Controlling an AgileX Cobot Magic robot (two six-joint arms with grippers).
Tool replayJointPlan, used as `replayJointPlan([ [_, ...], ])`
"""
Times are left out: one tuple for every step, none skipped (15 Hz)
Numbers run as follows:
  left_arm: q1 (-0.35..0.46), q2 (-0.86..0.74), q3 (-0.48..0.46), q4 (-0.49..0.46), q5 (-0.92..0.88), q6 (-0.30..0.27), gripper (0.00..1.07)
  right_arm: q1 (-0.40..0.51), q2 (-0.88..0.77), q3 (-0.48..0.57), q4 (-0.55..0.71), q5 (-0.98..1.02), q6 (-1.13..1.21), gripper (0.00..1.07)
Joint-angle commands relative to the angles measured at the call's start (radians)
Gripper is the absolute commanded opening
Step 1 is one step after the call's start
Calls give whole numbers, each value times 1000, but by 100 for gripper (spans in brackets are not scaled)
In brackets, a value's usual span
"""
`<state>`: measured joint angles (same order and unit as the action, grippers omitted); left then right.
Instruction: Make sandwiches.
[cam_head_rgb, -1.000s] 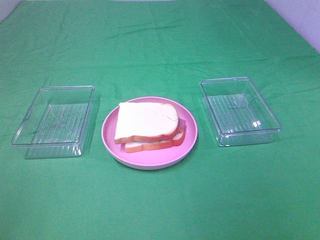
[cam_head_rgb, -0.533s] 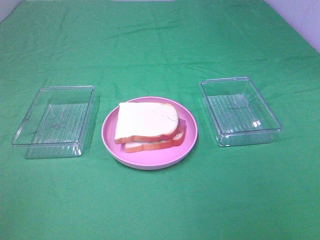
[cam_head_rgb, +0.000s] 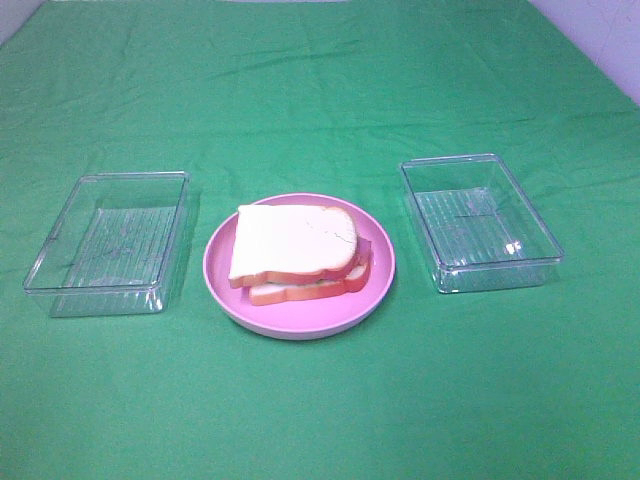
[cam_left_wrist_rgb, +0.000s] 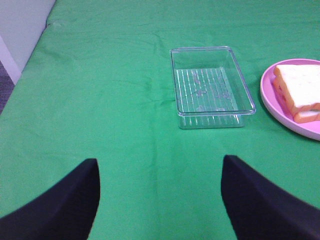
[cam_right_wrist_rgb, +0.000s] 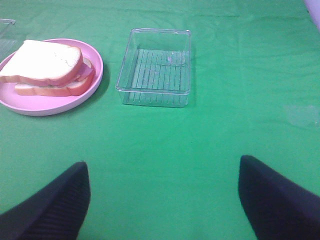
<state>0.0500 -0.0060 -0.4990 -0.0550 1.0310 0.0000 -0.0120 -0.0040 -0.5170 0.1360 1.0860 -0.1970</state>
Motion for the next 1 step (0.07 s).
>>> replayJointPlan([
  [2, -17, 2, -3, 2, 0, 67, -6, -22, 2, -1, -5, 3, 75],
])
